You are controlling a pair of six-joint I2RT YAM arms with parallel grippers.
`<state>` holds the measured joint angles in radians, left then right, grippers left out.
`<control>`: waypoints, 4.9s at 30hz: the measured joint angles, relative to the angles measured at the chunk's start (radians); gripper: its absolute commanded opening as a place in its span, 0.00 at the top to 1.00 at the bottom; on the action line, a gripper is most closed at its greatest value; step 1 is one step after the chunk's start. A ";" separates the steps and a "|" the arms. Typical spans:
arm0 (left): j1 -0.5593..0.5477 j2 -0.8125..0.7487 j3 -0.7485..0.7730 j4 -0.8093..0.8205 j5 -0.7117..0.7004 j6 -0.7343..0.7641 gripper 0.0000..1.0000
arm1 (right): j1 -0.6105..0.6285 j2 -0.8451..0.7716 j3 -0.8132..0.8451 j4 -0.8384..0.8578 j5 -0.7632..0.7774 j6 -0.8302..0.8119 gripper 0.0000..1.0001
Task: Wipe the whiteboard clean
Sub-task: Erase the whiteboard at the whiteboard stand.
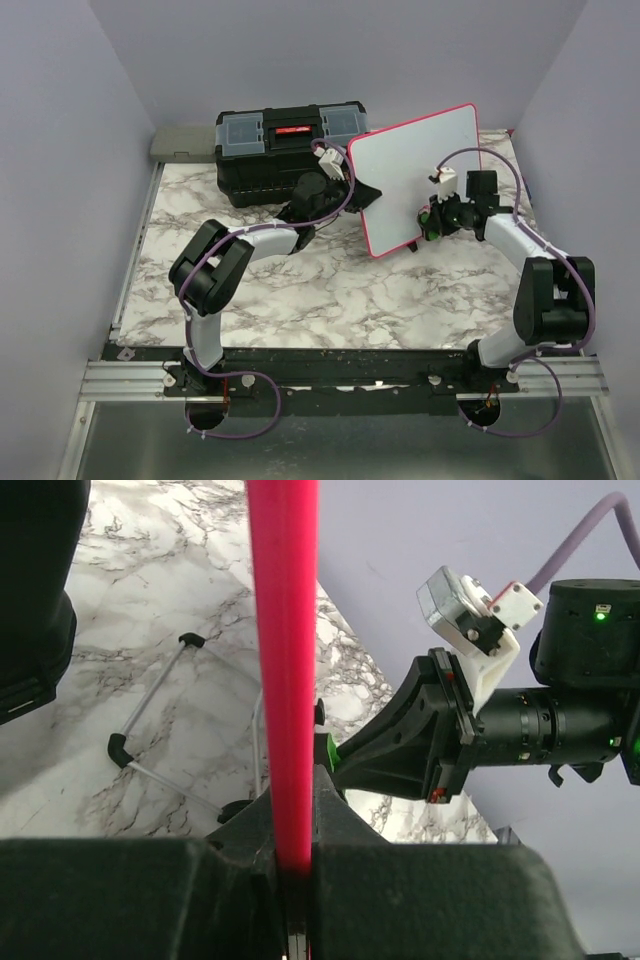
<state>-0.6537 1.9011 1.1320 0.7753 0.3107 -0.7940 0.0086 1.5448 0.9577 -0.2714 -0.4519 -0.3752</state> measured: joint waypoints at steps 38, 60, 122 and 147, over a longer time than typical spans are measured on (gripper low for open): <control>0.006 0.014 0.003 0.008 0.000 -0.006 1.00 | 0.092 -0.017 0.012 -0.037 -0.047 -0.149 0.99; 0.007 0.016 0.003 0.014 0.010 -0.015 1.00 | 0.010 0.002 -0.003 0.073 0.058 0.032 0.99; 0.005 0.024 0.003 0.026 0.041 -0.028 1.00 | 0.016 -0.050 -0.045 0.093 0.295 0.010 0.99; 0.008 0.031 0.003 0.031 0.050 -0.022 1.00 | -0.011 0.046 0.073 -0.145 0.018 -0.175 0.99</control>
<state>-0.6453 1.9324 1.1351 0.8059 0.3607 -0.8158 -0.0021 1.5906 1.0306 -0.4168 -0.4335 -0.5507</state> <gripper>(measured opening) 0.033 0.085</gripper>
